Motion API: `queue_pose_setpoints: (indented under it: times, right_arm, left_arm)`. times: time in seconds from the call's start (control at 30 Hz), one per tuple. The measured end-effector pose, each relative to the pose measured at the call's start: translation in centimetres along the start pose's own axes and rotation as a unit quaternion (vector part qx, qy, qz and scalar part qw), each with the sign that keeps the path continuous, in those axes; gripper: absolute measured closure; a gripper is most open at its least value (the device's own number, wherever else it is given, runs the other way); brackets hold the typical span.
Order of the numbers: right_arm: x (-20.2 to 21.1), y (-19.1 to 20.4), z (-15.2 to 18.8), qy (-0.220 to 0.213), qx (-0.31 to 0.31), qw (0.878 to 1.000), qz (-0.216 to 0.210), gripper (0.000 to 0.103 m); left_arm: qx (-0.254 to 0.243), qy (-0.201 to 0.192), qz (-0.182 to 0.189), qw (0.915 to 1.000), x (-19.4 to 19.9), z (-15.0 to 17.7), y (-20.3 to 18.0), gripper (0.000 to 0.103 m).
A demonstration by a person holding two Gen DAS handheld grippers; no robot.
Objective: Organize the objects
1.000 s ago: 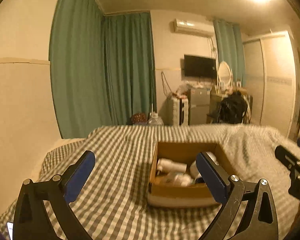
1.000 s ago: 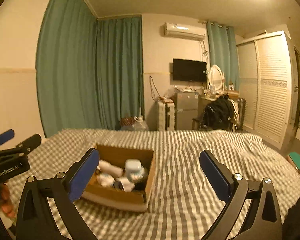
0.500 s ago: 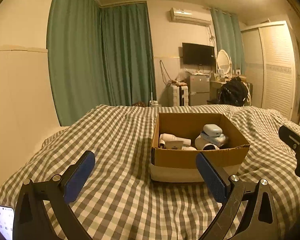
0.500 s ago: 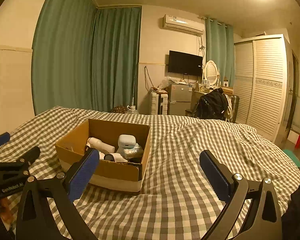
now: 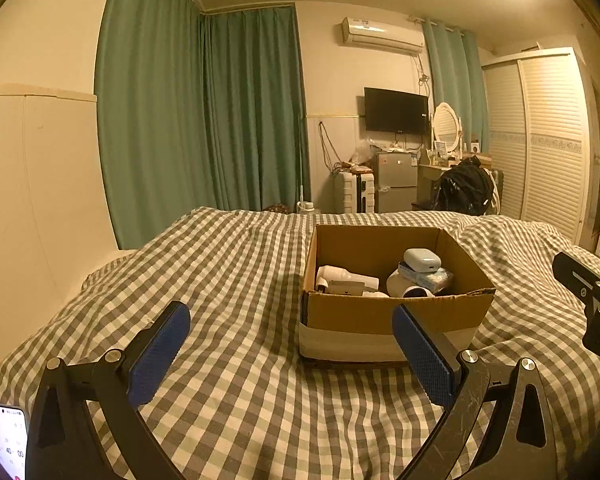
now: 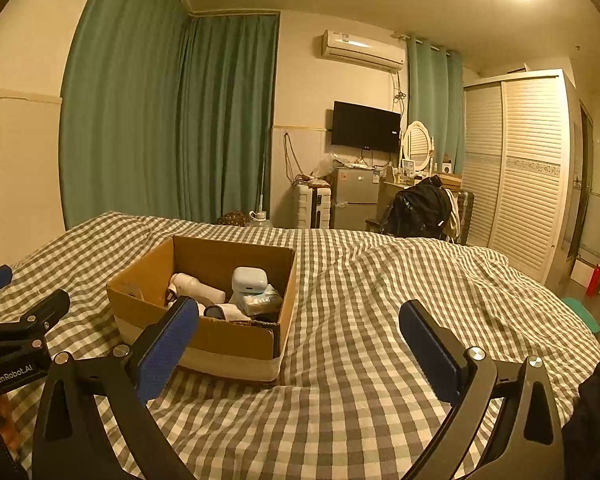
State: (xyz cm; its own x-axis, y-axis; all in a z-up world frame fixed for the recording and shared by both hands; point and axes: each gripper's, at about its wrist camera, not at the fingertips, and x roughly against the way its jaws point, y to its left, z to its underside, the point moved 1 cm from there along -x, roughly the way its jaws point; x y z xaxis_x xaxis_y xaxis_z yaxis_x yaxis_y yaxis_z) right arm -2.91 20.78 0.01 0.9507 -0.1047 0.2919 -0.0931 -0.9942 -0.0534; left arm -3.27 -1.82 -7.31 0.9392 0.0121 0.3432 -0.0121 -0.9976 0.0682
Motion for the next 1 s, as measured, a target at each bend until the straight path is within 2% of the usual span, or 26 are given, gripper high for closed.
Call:
queue_pose_setpoints:
  times: [1.0]
  right_arm:
    - [-0.61,0.57,0.23,0.013,0.008,1.000,0.003,0.002]
  left_arm:
    - [0.001,0.001,-0.009,1.0000,0.13,0.20,0.01,0.000]
